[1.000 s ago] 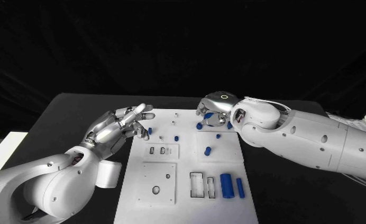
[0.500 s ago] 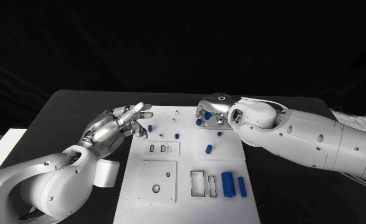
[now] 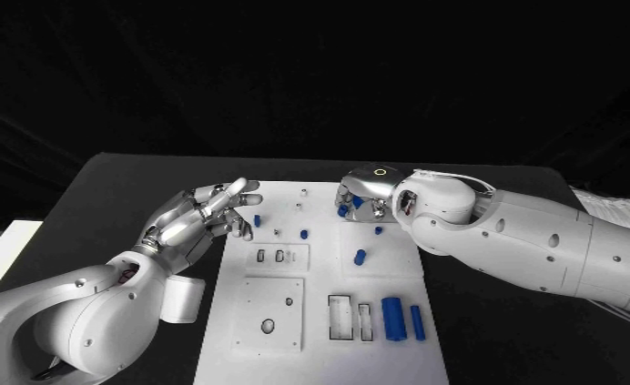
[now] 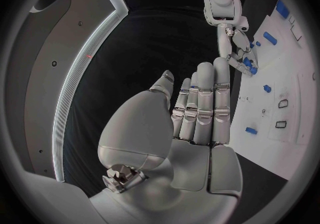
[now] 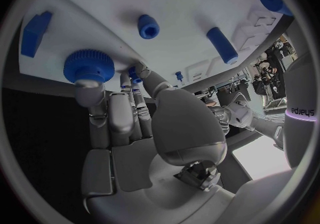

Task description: Assemble the parts on the task board

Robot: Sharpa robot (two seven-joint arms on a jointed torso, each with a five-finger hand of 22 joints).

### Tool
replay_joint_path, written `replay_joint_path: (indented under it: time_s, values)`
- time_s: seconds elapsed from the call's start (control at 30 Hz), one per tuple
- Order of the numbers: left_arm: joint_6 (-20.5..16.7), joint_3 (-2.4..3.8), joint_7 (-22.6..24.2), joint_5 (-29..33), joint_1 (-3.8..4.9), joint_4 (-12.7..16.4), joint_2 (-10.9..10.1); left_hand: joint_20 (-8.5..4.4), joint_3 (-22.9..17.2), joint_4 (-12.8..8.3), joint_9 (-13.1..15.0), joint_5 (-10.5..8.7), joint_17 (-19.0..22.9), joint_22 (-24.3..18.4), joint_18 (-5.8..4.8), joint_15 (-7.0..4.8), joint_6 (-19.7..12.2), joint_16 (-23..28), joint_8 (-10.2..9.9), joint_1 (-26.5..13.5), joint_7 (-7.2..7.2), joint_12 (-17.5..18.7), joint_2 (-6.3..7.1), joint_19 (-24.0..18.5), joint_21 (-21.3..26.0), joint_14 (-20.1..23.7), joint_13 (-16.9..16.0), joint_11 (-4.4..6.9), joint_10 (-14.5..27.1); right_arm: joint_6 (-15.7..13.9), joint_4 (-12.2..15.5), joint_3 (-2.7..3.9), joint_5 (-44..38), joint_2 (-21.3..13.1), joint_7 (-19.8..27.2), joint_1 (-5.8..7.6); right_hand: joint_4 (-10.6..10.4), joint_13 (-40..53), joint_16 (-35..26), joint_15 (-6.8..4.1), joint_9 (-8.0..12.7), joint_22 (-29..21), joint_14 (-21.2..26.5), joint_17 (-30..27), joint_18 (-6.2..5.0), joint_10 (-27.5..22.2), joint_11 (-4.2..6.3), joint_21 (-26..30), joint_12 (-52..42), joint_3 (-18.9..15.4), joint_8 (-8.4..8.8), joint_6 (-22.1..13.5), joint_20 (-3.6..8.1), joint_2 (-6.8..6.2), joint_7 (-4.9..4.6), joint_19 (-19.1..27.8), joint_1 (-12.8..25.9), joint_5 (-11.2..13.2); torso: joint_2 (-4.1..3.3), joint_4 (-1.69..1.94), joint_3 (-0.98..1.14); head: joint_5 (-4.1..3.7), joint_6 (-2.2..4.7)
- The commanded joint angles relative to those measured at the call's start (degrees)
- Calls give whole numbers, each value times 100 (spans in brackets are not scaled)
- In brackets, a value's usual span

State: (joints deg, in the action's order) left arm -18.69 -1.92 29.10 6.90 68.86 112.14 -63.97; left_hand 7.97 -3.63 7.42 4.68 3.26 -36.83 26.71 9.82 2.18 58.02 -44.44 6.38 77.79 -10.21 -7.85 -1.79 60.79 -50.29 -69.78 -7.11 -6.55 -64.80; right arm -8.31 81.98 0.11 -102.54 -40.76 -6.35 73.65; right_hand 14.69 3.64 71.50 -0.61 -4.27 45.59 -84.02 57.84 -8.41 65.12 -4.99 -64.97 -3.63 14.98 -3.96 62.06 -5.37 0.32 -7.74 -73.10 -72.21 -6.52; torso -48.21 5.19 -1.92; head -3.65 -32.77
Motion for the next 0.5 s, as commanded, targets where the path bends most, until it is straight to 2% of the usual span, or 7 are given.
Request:
replay_joint_path:
  time_s: [0.03, 0.17, 0.33, 0.5]
  values:
    - [54, 3, 5, -40, 7, 2, 11, 4, 41, -8, -10, 9, -10, 10, 61, -9, -13, -33, -41, -40, -44, 32, 5, -47, -38, 49, -7, -6, 21, 56, 4, -5, -19, 7, 30, -7, -41, 4, 44, 36, -10, 19, -127, 21, 49, 67, 24, -27, -6, 77, 8, 79, -13, 107, -1, 48, 36, 52, -20, 7, 0, 3, 14]
    - [43, 3, -11, -39, 7, 1, 10, 4, 41, -8, -10, 9, -10, 10, 61, -9, -13, -33, -41, -40, -44, 32, 5, -47, -38, 49, -7, -6, 21, 21, 2, -5, -18, 11, 28, -7, -159, 4, 84, 22, -26, 73, -131, 62, 54, 135, 44, -78, -5, 216, -4, 156, -6, 211, 18, 50, 84, 168, -37, -2, 5, 13, 27]
    - [31, 3, -41, -38, 7, -4, 20, 12, 26, -27, -13, 11, -19, 17, 63, -3, -21, -32, -54, -18, -51, 43, -12, -71, -49, 67, -10, -11, 35, -64, -1, -5, -16, 19, 19, -7, -473, 30, 167, -41, -92, 218, -147, 156, 71, 421, 127, -196, -47, 490, -64, 370, 37, 423, 103, 15, 193, 238, -48, 2, 2, 11, 26]
    - [24, 3, -72, -38, 7, -21, 36, 17, 11, -47, -15, 12, -25, 22, 65, 1, -27, -29, -64, 6, -54, 51, -23, -91, -57, 82, -12, -15, 43, -307, 30, 1, -12, 4, 9, -7, -585, 42, 197, -83, -151, 335, -152, 175, 91, 605, 174, -285, -45, 704, -92, 470, 81, 414, 138, -30, 173, 236, -53, 14, -1, 12, 32]
